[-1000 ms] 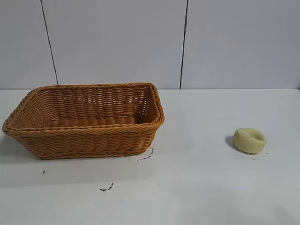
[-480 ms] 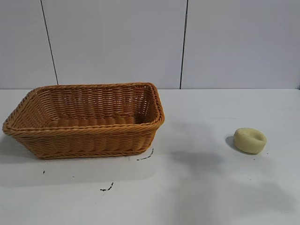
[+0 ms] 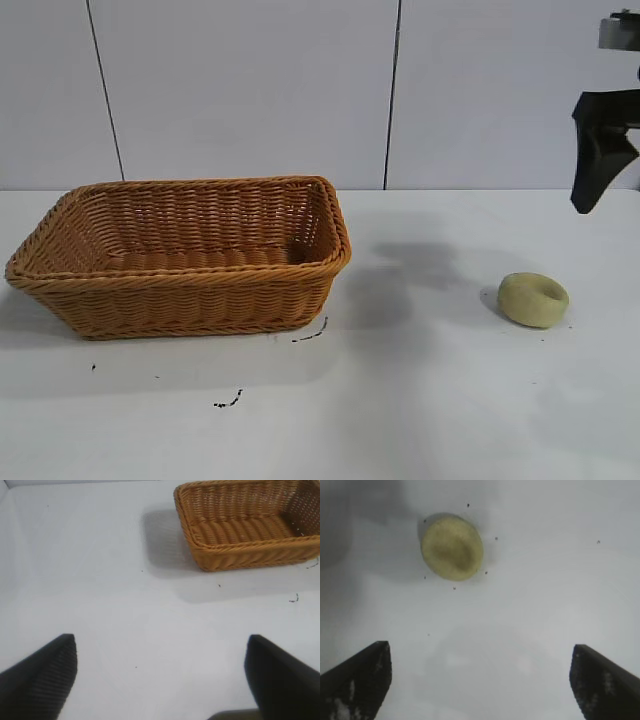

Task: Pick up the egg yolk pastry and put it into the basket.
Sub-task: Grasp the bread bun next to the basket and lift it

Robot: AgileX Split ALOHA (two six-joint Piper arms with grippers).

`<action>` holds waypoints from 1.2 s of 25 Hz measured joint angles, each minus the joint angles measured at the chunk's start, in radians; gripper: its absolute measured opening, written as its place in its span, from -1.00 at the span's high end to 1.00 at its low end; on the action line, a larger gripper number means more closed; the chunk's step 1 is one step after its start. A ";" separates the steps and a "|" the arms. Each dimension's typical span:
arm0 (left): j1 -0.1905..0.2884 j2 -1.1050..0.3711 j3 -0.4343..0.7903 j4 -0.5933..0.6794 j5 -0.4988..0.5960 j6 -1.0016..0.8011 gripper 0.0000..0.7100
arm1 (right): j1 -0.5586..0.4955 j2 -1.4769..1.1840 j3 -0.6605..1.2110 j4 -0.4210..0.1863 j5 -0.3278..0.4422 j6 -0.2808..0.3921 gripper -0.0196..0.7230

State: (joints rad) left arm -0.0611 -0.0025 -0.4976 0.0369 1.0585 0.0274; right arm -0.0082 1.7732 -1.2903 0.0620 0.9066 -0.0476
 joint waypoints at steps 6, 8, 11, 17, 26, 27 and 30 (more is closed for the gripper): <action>0.000 0.000 0.000 0.000 0.000 0.000 -0.95 | 0.004 0.140 -0.124 0.008 0.032 -0.010 -0.92; 0.000 0.000 0.000 0.000 0.000 0.000 -0.95 | 0.014 0.151 -0.126 0.008 0.030 -0.015 -0.92; 0.000 0.000 0.000 0.000 0.000 0.000 -0.95 | 0.046 0.165 -0.127 0.002 0.028 -0.017 -0.92; 0.000 0.000 0.000 0.000 0.000 0.000 -0.95 | 0.106 0.190 -0.127 0.002 -0.002 -0.017 -0.92; 0.000 0.000 0.000 0.000 0.000 0.000 -0.95 | 0.111 0.283 -0.128 -0.026 -0.058 0.012 -0.92; 0.000 0.000 0.000 0.000 0.000 0.000 -0.95 | 0.111 0.296 -0.128 -0.027 -0.067 0.012 -0.92; 0.000 0.000 0.000 0.000 0.000 0.000 -0.95 | 0.111 0.340 -0.128 -0.029 -0.101 0.021 -0.92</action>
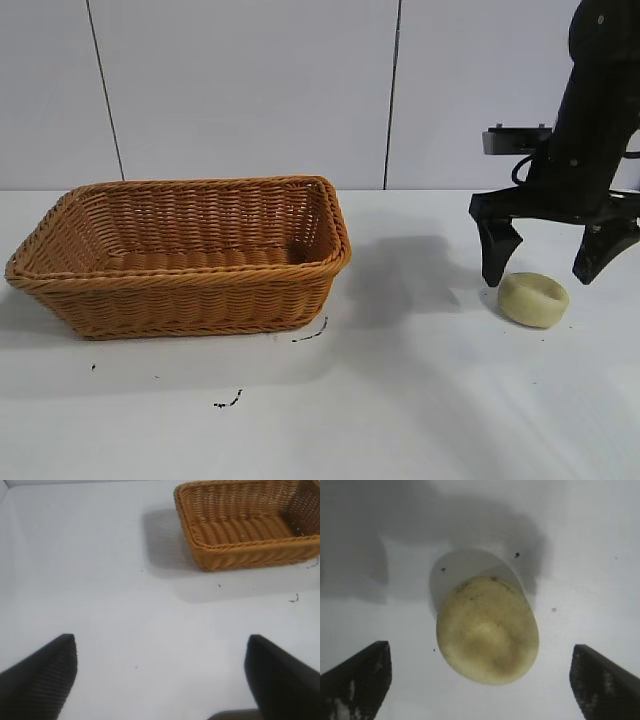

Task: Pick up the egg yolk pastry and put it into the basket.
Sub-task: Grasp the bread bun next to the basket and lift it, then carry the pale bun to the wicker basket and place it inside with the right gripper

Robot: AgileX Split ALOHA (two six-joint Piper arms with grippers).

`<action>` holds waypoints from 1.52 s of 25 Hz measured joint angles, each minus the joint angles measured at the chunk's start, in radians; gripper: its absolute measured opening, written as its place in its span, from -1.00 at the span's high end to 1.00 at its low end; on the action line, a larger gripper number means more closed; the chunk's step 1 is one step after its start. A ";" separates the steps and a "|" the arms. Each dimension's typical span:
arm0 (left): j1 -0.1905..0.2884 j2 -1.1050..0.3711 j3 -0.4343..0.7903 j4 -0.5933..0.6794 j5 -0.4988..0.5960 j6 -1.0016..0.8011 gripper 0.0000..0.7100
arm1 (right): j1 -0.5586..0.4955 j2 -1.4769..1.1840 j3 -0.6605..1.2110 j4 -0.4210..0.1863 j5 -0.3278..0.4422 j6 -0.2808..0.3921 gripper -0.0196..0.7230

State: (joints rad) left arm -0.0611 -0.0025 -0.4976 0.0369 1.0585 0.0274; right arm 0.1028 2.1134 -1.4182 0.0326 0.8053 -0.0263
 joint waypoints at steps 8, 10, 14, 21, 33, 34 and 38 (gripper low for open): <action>0.000 0.000 0.000 0.000 0.000 0.000 -0.95 | 0.000 0.045 0.000 0.000 -0.037 0.026 -0.83; 0.000 0.000 0.000 0.000 0.000 0.000 -0.95 | 0.000 0.045 0.000 0.000 -0.037 0.026 -0.74; 0.000 0.000 0.000 0.000 0.000 0.000 -0.95 | 0.000 0.045 0.000 0.000 -0.039 0.026 -0.36; 0.000 0.000 0.000 0.000 0.000 0.000 -0.95 | 0.000 0.043 0.000 -0.001 -0.038 0.021 0.68; 0.000 0.000 0.000 0.000 0.000 0.000 -0.95 | 0.000 -0.053 -0.240 -0.007 0.228 -0.011 0.77; 0.000 0.000 0.000 0.000 0.000 0.000 -0.95 | 0.000 -0.062 -0.286 -0.008 0.262 -0.013 0.77; 0.000 0.000 0.000 0.000 0.000 0.000 -0.95 | 0.000 -0.071 -0.422 -0.008 0.353 -0.013 0.79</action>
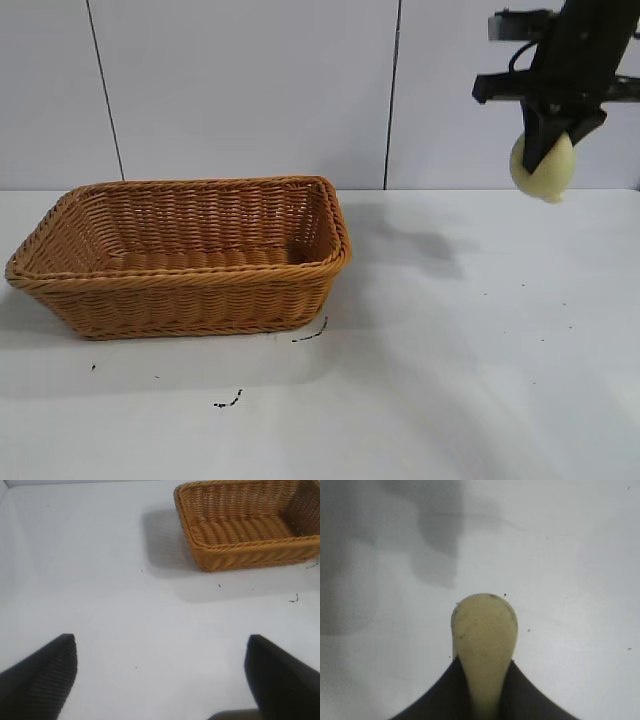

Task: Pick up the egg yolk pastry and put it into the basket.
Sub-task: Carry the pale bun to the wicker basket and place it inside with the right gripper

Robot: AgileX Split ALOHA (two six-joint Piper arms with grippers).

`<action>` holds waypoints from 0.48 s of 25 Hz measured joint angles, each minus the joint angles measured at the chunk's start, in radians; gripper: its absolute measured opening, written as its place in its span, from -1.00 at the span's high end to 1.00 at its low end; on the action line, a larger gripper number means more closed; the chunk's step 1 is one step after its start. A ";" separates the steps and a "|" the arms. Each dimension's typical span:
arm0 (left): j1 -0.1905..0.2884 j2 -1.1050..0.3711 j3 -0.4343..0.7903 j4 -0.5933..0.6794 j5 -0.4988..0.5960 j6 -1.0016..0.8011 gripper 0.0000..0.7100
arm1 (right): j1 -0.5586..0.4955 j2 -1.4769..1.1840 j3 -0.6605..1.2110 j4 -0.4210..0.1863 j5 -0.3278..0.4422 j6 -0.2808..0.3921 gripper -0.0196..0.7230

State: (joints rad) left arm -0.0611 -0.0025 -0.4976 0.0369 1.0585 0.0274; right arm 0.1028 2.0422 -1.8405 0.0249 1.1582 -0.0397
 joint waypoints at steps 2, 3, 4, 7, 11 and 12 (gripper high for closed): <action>0.000 0.000 0.000 0.000 0.000 0.000 -0.95 | 0.008 0.000 -0.030 -0.006 0.018 0.000 0.79; 0.000 0.000 0.000 0.000 0.000 0.000 -0.95 | 0.015 0.000 -0.039 -0.007 0.019 0.000 0.79; 0.000 0.000 0.000 0.000 0.000 0.000 -0.95 | 0.026 0.000 -0.044 -0.010 0.018 0.000 0.79; 0.000 0.000 0.000 0.000 0.000 0.000 -0.95 | 0.077 0.000 -0.045 -0.012 -0.009 0.000 0.79; 0.000 0.000 0.000 0.000 0.000 0.000 -0.95 | 0.168 0.006 -0.051 -0.012 -0.069 0.000 0.79; 0.000 0.000 0.000 0.000 0.000 0.000 -0.95 | 0.193 0.013 -0.061 -0.012 -0.073 0.000 0.79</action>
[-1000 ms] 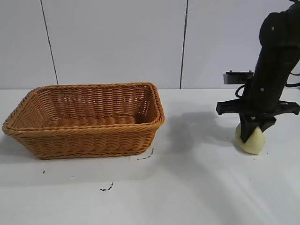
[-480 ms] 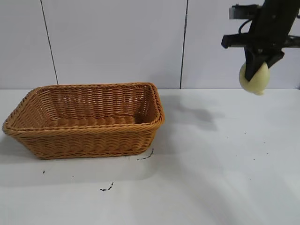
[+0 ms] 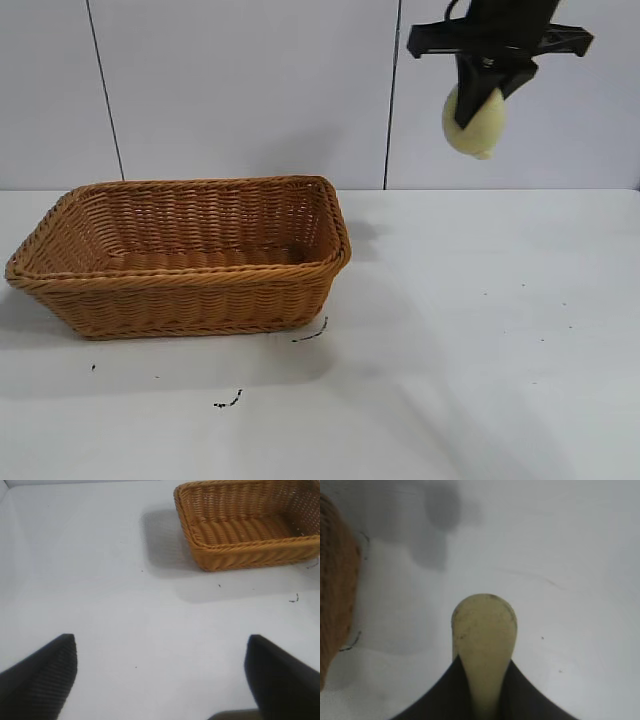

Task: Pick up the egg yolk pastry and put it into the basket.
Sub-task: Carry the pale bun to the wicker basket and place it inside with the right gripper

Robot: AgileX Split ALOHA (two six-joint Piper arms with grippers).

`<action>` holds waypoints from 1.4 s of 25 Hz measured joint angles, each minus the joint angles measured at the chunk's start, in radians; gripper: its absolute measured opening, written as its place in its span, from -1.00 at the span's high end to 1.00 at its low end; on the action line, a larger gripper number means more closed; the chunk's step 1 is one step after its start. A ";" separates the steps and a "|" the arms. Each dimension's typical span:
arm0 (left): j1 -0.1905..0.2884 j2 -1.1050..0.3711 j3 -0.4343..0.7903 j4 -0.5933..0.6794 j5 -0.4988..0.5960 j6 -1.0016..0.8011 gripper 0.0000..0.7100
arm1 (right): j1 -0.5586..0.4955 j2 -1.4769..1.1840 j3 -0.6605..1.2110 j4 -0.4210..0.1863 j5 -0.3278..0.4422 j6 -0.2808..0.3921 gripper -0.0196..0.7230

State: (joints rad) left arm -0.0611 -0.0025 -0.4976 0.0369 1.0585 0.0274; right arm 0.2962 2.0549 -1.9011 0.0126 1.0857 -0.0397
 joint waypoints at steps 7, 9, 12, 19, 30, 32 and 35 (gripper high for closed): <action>0.000 0.000 0.000 0.000 0.000 0.000 -0.95 | 0.178 0.134 -0.165 0.004 -0.014 0.000 0.80; 0.000 0.000 0.000 0.000 0.000 0.000 -0.95 | 0.228 0.187 -0.233 0.008 -0.015 0.000 0.80; 0.000 0.000 0.000 0.000 0.000 0.000 -0.95 | 0.297 0.263 -0.316 0.015 -0.020 0.000 0.80; 0.000 0.000 0.000 0.000 0.000 0.000 -0.95 | 0.384 0.413 -0.362 0.020 -0.131 0.000 0.80; 0.000 0.000 0.000 0.000 0.000 0.000 -0.95 | 0.388 0.478 -0.364 0.038 -0.189 -0.004 -0.23; 0.000 0.000 0.000 0.000 0.000 0.000 -0.95 | 0.388 0.478 -0.374 0.038 -0.174 -0.009 -0.65; 0.000 0.000 0.000 0.000 0.000 0.000 -0.95 | 0.388 0.477 -0.419 0.037 -0.111 -0.007 -0.86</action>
State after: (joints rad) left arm -0.0611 -0.0025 -0.4976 0.0369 1.0585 0.0274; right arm 0.6843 2.5317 -2.3197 0.0497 0.9750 -0.0471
